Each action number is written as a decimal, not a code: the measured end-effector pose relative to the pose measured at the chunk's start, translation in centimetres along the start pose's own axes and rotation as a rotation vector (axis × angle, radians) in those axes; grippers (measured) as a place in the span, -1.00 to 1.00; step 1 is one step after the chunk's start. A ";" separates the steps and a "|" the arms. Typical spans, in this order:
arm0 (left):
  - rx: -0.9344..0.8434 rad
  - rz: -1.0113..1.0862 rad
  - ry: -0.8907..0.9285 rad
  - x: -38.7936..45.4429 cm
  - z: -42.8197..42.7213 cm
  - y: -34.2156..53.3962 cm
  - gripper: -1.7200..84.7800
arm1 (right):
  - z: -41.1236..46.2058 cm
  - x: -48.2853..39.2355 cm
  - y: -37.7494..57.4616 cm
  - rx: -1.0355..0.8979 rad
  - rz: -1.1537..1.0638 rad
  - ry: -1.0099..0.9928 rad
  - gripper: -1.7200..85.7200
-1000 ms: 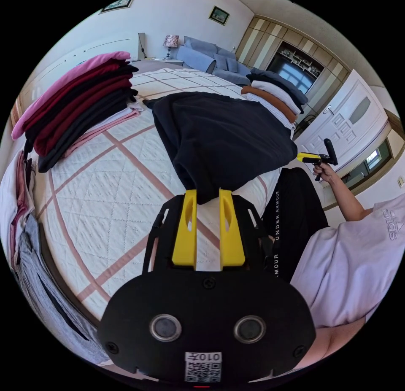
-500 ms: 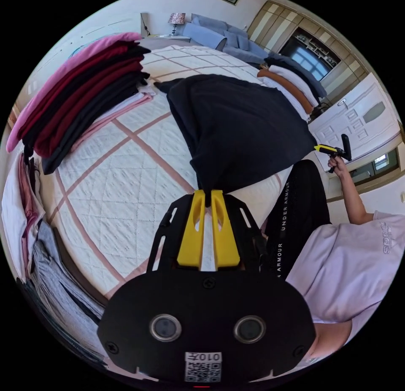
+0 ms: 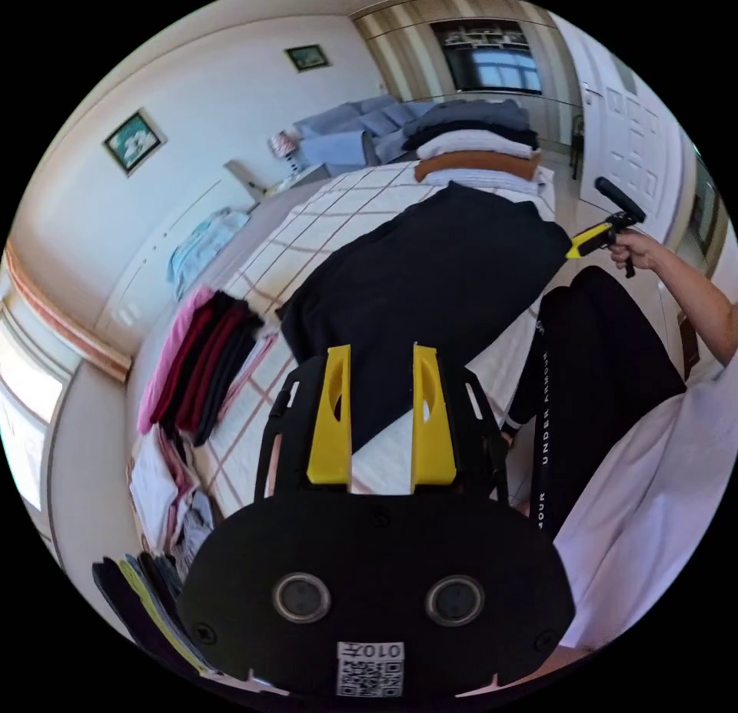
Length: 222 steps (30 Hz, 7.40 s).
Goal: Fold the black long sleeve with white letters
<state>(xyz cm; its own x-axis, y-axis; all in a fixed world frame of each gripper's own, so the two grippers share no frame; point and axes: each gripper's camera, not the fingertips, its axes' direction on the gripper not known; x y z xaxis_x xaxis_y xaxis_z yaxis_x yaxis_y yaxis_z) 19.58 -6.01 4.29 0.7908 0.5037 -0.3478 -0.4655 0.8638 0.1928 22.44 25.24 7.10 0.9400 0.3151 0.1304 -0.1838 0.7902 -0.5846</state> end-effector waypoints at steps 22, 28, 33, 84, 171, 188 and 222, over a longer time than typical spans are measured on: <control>0.265 0.248 0.051 26.0 5.3 -14.0 -0.76 | -17.0 3.5 -0.9 0.209 -0.110 -0.295 -0.76; 0.401 0.117 0.105 21.7 3.0 -9.7 -0.79 | -15.7 11.9 -3.0 0.321 0.157 -0.410 -0.60; 0.422 0.153 0.114 22.1 3.2 -8.5 -0.80 | -10.3 17.1 -8.8 0.265 0.302 -0.550 -0.56; 0.649 -0.889 0.702 -11.1 1.7 15.2 -0.86 | 1.2 -26.4 -40.8 0.044 -0.178 0.225 -0.86; 0.326 -1.204 1.101 -16.8 1.1 22.4 -0.66 | 10.9 -22.4 0.0 0.159 -0.220 -0.194 -0.81; 0.364 -1.197 1.255 -23.4 -4.0 32.9 -0.69 | 17.6 -9.3 -5.7 0.222 0.257 -0.787 -0.62; 0.330 -1.320 1.121 -19.4 6.2 30.6 -0.75 | 11.0 -9.1 -13.1 0.059 0.157 -0.769 -0.77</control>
<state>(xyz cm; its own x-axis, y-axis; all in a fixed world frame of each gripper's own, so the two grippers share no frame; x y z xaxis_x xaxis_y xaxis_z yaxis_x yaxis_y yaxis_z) -7.57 10.72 22.64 -0.1561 -0.5950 -0.7884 0.4060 0.6890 -0.6003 13.19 17.79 22.36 0.4432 0.6835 0.5800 -0.3331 0.7263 -0.6013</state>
